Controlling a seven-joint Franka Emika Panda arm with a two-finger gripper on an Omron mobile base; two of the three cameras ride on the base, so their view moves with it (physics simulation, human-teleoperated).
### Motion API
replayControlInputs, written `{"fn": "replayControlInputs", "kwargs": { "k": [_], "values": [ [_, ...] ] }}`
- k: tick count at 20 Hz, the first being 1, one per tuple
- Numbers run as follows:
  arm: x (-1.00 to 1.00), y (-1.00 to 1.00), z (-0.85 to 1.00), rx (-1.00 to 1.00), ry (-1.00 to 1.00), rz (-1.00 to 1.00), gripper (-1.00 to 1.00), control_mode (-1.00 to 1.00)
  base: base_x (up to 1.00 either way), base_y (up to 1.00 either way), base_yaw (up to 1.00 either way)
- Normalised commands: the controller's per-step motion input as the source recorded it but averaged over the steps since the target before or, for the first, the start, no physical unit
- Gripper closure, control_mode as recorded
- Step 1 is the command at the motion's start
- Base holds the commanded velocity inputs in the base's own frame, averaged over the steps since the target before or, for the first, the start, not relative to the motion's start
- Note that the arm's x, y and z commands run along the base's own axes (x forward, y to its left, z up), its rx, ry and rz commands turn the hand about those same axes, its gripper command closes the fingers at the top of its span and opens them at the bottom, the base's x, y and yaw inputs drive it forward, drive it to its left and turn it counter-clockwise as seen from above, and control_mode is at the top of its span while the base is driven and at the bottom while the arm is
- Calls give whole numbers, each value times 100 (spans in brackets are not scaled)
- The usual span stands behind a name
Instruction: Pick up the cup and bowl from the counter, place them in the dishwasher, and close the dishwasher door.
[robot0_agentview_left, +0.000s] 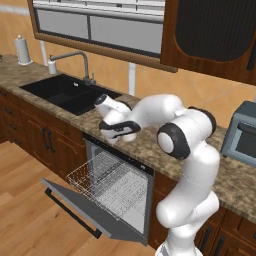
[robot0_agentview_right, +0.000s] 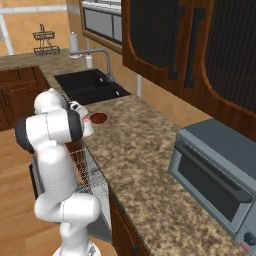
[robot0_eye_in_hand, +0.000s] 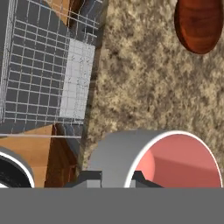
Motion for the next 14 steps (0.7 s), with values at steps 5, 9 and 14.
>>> {"fn": "replayControlInputs", "kwargs": {
  "k": [5, 9, 14],
  "values": [
    [-100, 88, -18, 0, 1, 0, 100, -100, 0, 0, 0],
    [-100, 48, -51, -3, 0, 0, 100, -100, 0, 0, 0],
    [-17, 18, -96, -12, 10, -6, 100, -100, 0, 0, 0]
  ]
}}
